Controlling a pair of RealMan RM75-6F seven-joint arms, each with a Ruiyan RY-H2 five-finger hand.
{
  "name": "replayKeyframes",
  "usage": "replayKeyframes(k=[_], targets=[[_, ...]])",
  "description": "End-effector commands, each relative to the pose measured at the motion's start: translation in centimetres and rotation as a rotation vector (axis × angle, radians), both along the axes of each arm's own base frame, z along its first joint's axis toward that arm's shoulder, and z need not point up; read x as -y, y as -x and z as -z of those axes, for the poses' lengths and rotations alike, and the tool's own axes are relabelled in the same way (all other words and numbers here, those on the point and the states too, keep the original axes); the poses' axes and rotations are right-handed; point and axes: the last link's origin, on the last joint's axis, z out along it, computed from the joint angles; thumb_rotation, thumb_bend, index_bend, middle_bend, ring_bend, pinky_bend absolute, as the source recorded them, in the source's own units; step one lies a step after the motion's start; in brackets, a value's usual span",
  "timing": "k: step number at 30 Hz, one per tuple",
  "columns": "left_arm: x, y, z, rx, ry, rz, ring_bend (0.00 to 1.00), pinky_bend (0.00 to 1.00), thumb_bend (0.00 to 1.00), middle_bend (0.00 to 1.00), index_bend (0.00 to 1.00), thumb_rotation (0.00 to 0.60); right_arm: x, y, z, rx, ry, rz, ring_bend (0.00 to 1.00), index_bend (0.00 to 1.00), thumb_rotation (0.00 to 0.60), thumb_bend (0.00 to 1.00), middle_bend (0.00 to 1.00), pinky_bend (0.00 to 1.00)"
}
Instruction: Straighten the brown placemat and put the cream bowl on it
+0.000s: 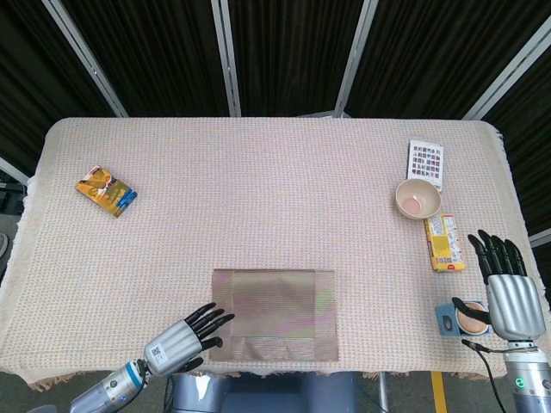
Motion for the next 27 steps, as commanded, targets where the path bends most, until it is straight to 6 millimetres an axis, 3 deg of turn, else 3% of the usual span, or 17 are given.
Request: replayKeyframes(k=[1, 27], targets=[[0.6, 0.5, 0.4, 0.007, 0.003, -0.012, 0.0, 0.0, 0.29, 0.0, 0.42, 0.6, 0.0, 0.0, 0.0, 0.003, -0.002, -0.001, 0.0, 0.0, 0.6, 0.0, 0.0, 0.0], [0.5, 2.3, 2.2, -0.023, -0.015, -0.009, 0.0, 0.0, 0.33, 0.0, 0.46, 0.6, 0.0, 0.0, -0.3, 0.011, 0.005, -0.006, 0.0, 0.0, 0.6, 0.0, 0.0, 0.0]])
